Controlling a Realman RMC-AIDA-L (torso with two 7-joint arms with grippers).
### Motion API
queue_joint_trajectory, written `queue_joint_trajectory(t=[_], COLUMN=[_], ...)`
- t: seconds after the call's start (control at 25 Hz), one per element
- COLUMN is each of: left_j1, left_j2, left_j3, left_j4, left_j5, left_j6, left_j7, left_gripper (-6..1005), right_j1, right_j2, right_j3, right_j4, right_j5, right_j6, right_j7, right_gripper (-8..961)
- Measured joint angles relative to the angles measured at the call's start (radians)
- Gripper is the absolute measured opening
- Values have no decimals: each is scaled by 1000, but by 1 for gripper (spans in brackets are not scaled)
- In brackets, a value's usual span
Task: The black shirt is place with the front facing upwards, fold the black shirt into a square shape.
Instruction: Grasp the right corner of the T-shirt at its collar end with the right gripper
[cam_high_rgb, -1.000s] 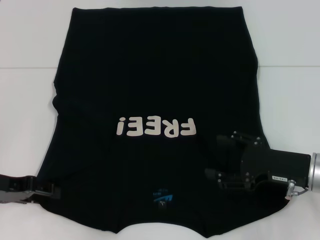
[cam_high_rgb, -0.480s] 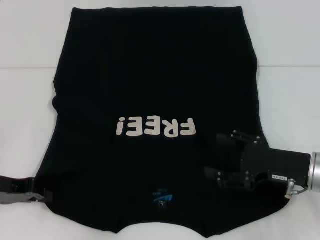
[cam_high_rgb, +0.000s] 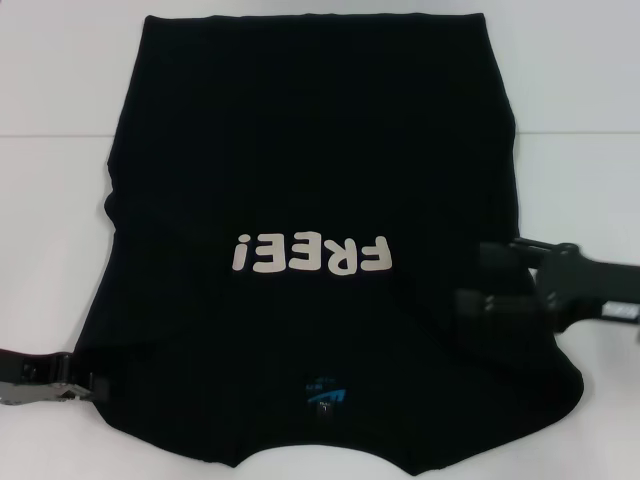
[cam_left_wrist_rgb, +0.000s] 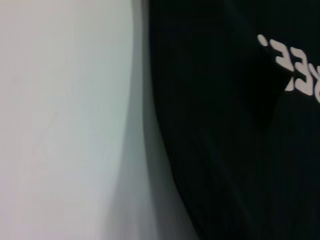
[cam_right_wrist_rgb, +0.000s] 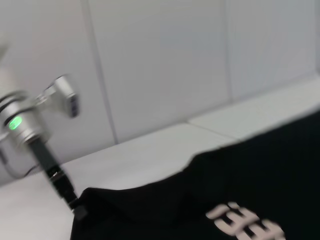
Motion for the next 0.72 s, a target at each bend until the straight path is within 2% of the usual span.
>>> queue_joint_trajectory(t=[0.12,0.16,0.32,0.36,0.56,0.72], left_j1=[1,1,3,3,4,5], left_j2=[1,1,2,3,8,8], left_j3=[-2,-2,-5,-5,-5,-5], left_j4=[0,0,2,2,2,1], left_j5=[-7,-8,-12,-14,-22,-23], left_j6=[6,8,20,24,34,35], left_j7=[12,16,24,25,34,34], left_gripper=[45,45,45,45,45,45], right_j1=[24,42,135,135,173,183], right_j2=[-51,-74,-151,-151,-156,-144], right_j3=[-3,-5,2,2,4,5], right_j4=[-107,-131,-146,-146,-148,-125], right_j5=[-109,-166,-398,-398,-598,-682], right_j6=[-36,-57,-174,-174,-199,-189], right_j7=[397,542,969,969,1102,1112], right_gripper=[925,925,923,921,917,916])
